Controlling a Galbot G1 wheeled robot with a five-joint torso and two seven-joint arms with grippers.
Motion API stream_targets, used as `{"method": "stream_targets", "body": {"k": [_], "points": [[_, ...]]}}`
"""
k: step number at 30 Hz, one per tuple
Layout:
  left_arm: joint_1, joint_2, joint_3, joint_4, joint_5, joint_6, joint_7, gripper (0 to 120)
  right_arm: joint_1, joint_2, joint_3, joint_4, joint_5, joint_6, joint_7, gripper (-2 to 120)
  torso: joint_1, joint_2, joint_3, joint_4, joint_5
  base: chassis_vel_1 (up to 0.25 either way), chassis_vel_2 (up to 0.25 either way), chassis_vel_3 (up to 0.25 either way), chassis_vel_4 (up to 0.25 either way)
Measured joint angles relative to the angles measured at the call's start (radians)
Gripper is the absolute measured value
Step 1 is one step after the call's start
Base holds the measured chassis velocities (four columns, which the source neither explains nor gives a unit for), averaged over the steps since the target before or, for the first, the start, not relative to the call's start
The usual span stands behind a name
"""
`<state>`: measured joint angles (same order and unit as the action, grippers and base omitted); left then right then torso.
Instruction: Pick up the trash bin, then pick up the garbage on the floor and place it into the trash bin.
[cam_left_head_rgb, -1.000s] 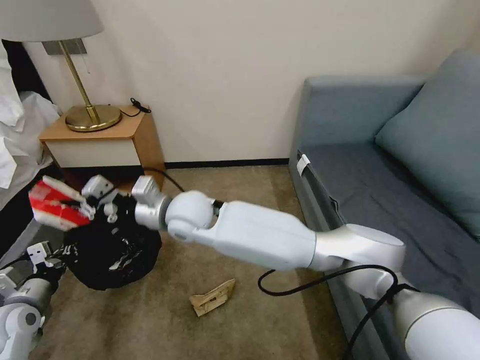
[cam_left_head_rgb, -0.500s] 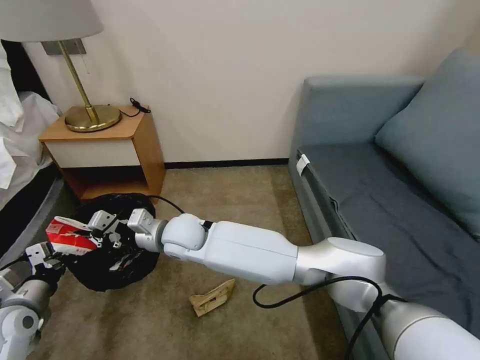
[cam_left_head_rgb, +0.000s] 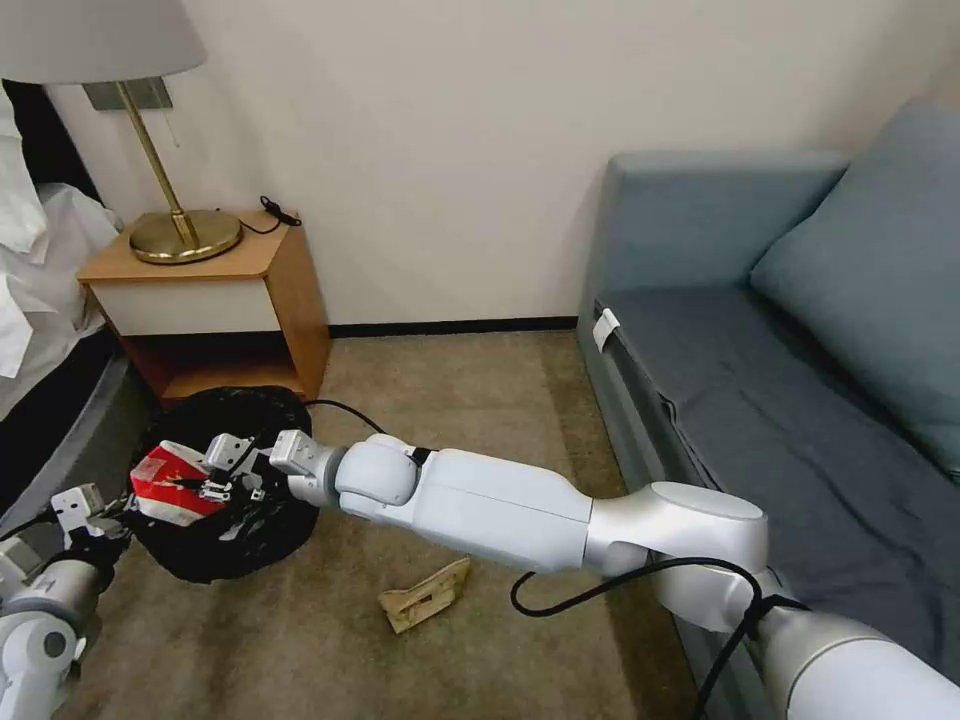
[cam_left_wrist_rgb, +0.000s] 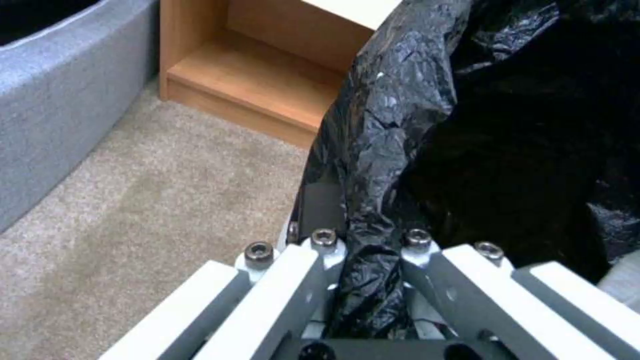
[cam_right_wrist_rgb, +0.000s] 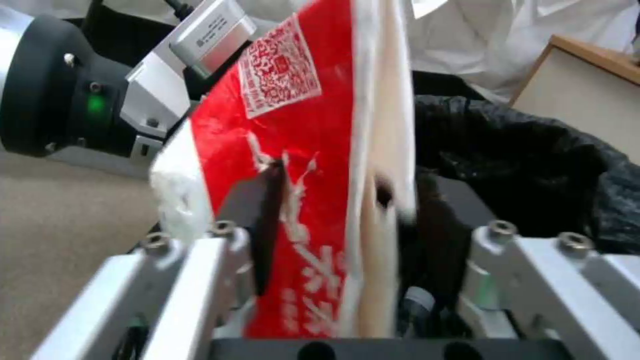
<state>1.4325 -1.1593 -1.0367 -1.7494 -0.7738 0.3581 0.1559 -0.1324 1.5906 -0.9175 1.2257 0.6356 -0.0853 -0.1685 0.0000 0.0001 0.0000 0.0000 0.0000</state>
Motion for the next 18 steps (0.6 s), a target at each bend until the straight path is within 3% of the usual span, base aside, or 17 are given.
{"method": "stream_targets", "body": {"k": [12, 18], "points": [[-0.006, -0.004, -0.001, 0.011, 0.005, 0.000, 0.000, 2, 0.005, -0.009, 0.032, 0.001, -0.050, 0.010, 0.001, 96, 0.000, 0.000, 0.000, 0.0001, 0.0000, 0.000, 0.000, 0.000, 0.000], [-0.004, -0.006, -0.006, 0.015, 0.005, 0.000, 0.000, 2, 0.012, -0.030, 0.042, 0.002, -0.068, 0.015, 0.000, 100, 0.000, 0.000, 0.000, 0.0000, 0.0001, 0.000, 0.000, 0.000, 0.000]]}}
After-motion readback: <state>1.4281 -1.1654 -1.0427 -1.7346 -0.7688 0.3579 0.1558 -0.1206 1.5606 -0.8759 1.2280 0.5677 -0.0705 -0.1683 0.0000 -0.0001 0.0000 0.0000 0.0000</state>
